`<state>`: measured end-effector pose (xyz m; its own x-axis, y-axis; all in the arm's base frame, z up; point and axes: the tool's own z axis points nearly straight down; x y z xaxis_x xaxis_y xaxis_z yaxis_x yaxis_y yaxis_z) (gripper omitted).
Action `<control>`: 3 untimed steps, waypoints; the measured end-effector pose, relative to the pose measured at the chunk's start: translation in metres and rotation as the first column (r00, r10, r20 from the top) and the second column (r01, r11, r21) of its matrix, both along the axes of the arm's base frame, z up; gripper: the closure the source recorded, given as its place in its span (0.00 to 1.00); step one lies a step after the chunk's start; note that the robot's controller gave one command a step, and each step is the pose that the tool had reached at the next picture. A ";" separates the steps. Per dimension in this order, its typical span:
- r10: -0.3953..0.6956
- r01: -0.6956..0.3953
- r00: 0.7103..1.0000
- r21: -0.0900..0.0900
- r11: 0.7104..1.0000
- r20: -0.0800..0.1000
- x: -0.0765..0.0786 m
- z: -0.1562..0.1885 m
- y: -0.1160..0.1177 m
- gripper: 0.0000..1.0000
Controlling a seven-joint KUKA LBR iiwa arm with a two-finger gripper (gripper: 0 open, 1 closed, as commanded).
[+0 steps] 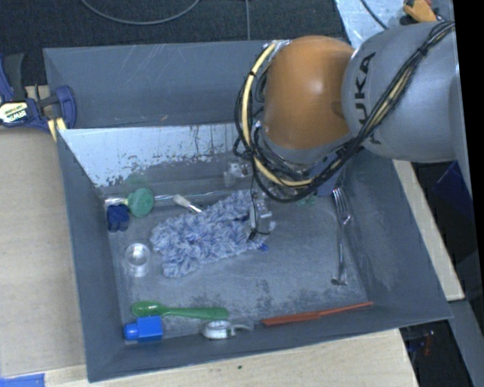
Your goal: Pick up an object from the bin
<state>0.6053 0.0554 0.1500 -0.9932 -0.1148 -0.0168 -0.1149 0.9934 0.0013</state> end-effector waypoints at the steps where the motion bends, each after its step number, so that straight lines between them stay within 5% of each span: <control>1: -0.220 0.220 0.975 -0.001 0.975 -0.013 -0.017 -0.051 0.035 0.00; 2: 0.039 -0.039 0.999 -0.002 0.999 0.010 0.019 -0.080 0.006 0.00; 3: 0.048 -0.048 0.999 -0.001 0.999 -0.001 -0.007 -0.078 0.035 1.00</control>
Offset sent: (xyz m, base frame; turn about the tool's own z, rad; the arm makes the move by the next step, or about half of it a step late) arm 0.0187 0.0074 -0.0800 -0.0401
